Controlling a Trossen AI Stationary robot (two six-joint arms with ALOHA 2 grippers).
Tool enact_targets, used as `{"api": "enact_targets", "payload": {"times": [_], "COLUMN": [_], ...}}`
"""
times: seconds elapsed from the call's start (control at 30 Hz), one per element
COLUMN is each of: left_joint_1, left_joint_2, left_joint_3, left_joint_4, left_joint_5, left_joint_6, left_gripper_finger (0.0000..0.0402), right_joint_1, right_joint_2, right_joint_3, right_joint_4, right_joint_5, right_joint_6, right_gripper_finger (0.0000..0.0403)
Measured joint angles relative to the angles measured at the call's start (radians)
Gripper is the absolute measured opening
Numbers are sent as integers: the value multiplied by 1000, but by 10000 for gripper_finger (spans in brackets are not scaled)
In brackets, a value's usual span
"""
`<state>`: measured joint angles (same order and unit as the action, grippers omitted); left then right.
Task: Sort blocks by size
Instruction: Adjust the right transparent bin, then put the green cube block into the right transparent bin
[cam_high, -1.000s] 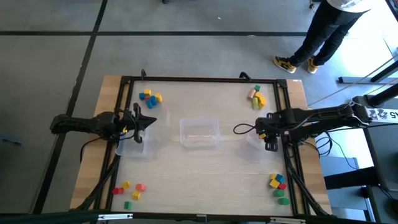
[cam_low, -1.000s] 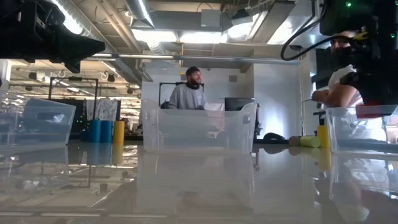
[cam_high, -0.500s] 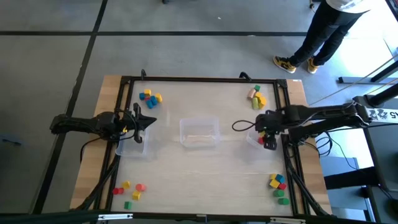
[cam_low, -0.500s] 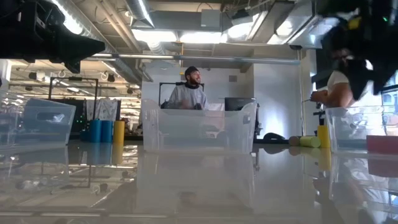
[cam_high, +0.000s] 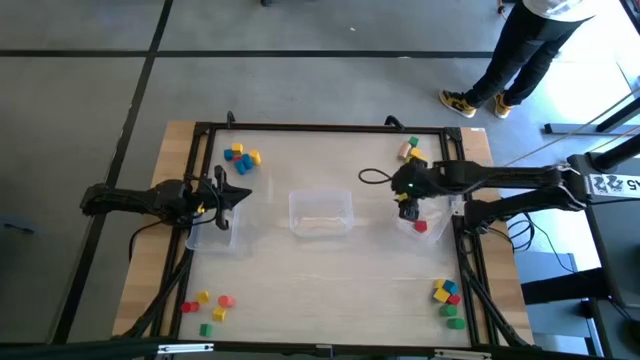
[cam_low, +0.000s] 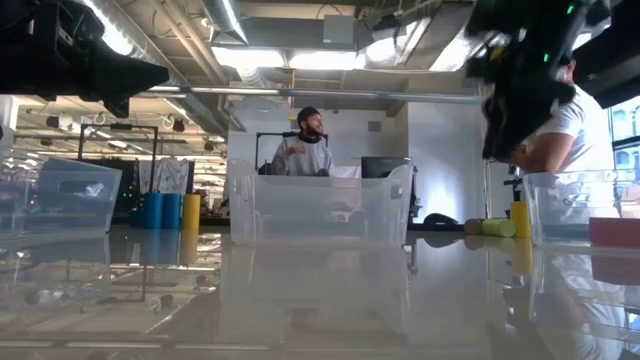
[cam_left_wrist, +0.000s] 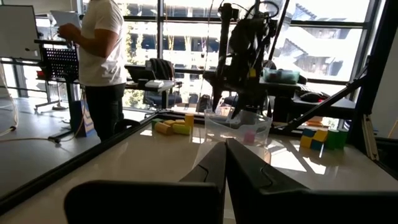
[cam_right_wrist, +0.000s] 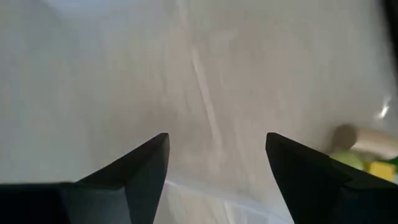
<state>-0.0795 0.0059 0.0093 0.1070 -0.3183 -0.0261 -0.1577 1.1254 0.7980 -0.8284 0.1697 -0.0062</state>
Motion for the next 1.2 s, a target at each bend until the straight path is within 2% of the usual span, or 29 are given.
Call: {"api": "enact_targets", "payload": {"times": [0.27,0.37,0.53,0.63,0.77,0.87,0.97,1.07,1.2], "left_joint_1": [0,0,0,0,0,0,0,0,0], "left_joint_2": [0,0,0,0,0,0,0,0,0], "left_joint_3": [0,0,0,0,0,0,0,0,0], "left_joint_4": [-1,-1,-2,-3,-8,-10,-12,-13,-13], "left_joint_5": [0,0,0,0,0,0,0,0,0], "left_joint_6": [0,0,-1,-4,-2,0,0,0,0], "left_gripper_finger": [5,5,5,5,5,5,5,5,5], "right_joint_1": [-28,-26,-26,-25,-25,-27,-55,-112,-223], "right_joint_2": [157,196,204,196,176,168,168,170,170], "right_joint_3": [-28,-28,-28,-26,-18,38,138,209,252], "right_joint_4": [24,11,-83,-194,-241,-276,-251,-221,-167], "right_joint_5": [-6,-46,-122,-140,-145,-124,-59,12,45], "right_joint_6": [-6,-7,-6,-6,-26,-55,-110,-163,-249], "right_gripper_finger": [273,273,273,273,273,273,273,273,273]}}
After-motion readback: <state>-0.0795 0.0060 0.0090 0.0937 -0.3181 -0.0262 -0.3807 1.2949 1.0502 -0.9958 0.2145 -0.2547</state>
